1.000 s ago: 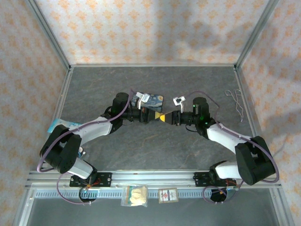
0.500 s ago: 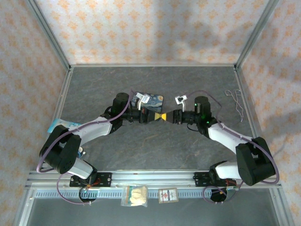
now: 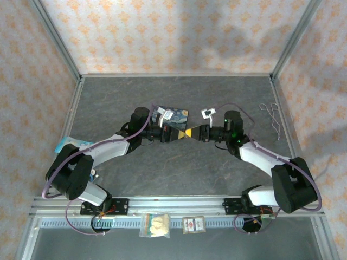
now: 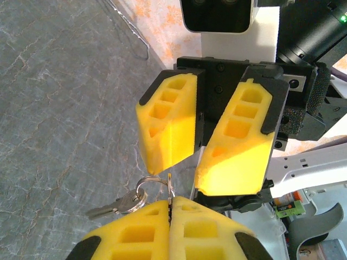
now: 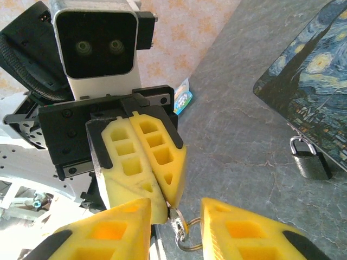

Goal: Unlock the padlock with the key

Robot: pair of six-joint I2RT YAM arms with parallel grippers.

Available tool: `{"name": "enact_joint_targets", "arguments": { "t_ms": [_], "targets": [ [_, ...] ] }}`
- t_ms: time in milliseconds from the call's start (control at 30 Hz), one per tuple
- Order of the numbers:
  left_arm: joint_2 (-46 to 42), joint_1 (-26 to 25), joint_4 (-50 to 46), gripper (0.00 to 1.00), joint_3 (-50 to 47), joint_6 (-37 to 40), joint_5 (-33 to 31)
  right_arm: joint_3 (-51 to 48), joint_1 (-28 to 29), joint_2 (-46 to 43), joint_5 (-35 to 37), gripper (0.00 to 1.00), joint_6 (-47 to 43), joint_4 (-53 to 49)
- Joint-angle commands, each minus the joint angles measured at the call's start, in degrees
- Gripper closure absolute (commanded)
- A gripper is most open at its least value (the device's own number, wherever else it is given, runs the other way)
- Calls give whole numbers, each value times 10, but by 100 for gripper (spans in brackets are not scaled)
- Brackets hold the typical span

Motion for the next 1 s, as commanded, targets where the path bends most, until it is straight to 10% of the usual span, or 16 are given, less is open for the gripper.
{"name": "enact_joint_targets", "arguments": {
  "t_ms": [0,433,967],
  "targets": [
    [-5,-7,19,100,17,-4,12,-11,7,8,-14,72,7,34],
    [-10,-9,46,100,11,-16,5,-17,12,9,-18,94,15,46],
    [9,-12,104,100,8,-75,-30,-28,27,9,-17,92,41,76]
  ]
}}
